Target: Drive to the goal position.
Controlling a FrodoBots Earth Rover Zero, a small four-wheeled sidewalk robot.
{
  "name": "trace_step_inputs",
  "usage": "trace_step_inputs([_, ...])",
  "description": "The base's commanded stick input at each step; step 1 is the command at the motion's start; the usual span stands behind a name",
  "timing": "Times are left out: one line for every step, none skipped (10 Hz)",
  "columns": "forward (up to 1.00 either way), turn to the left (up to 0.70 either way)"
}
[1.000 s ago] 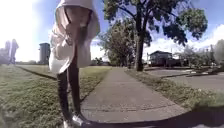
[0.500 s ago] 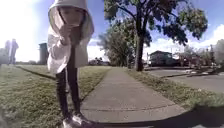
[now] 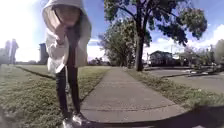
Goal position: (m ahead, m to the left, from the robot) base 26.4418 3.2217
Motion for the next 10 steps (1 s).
trace_step_inputs([0.01,0.0])
trace_step_inputs([0.0,0.0])
trace_step_inputs([0.0,0.0])
trace_step_inputs([0.01,0.0])
trace_step_inputs([0.04,0.0])
trace_step_inputs([0.0,0.0])
trace_step_inputs([0.0,0.0])
trace_step_inputs([0.01,0.0])
trace_step_inputs([0.03,0.0])
trace_step_inputs([0.04,0.0])
